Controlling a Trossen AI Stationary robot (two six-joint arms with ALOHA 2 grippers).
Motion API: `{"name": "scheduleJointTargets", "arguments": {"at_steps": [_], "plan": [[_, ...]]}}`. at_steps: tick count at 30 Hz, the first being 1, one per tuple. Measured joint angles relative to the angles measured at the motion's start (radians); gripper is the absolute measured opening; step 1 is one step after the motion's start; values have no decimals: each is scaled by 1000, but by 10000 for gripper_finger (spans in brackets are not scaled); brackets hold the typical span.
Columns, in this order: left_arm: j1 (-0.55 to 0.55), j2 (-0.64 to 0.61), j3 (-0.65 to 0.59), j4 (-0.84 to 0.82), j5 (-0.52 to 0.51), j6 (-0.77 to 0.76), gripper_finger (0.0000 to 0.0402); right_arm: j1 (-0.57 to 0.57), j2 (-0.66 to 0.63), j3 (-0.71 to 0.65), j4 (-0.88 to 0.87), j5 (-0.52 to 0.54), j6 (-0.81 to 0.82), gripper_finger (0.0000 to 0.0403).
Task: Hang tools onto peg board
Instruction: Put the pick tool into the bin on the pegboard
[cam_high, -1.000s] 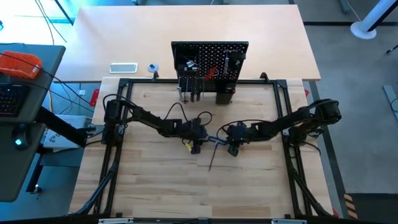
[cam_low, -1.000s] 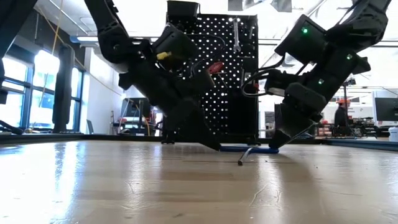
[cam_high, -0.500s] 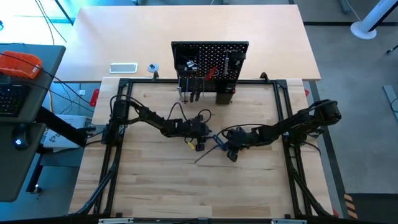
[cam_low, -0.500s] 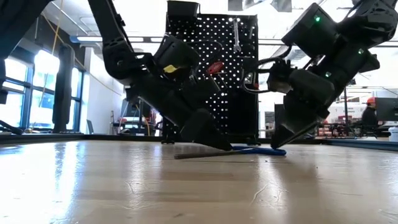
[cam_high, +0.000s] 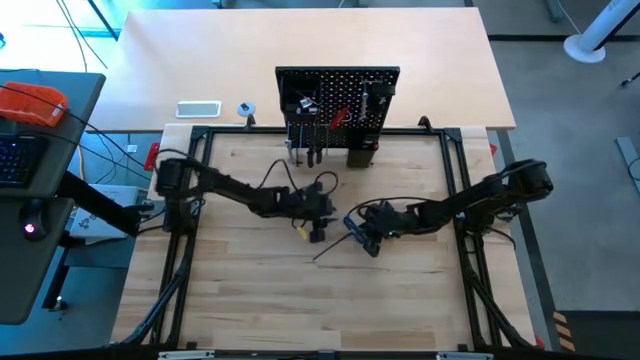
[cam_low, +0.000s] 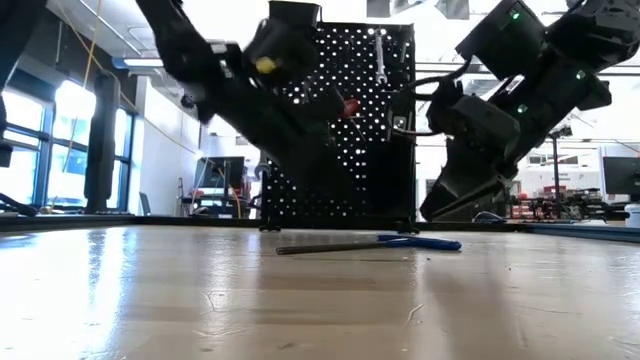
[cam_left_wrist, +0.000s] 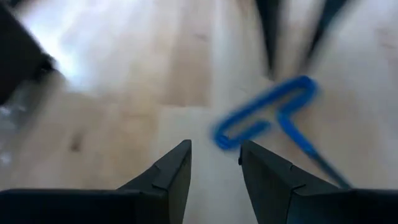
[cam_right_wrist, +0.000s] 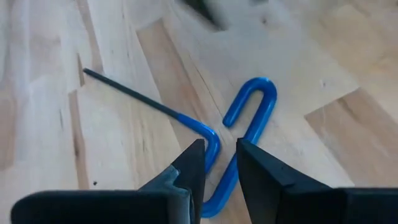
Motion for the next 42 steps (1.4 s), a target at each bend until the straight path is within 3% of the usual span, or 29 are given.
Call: {"name": "scheduleJointTargets", "arguments": {"at_steps": [4,9,19,28,37,42], "plan": [[-70,-63,0,-152,11,-40,131,-1,-38,1,-24,25,-43,87],[-169,-32,-1,-219,-22,-61,130,-1,-66,2,-50,36,-92,87],[-218,52,0,-130,-55,-166,80,-2,-71,2,-76,39,-124,87],[-241,34,-1,-151,-137,-185,21,-2,-71,2,-93,40,-122,87],[-247,-10,-1,-146,-104,-245,17,-4,-71,2,-94,40,-102,87],[-256,33,-2,-120,-66,-275,18,-60,-71,2,-111,-89,-53,87]]}}
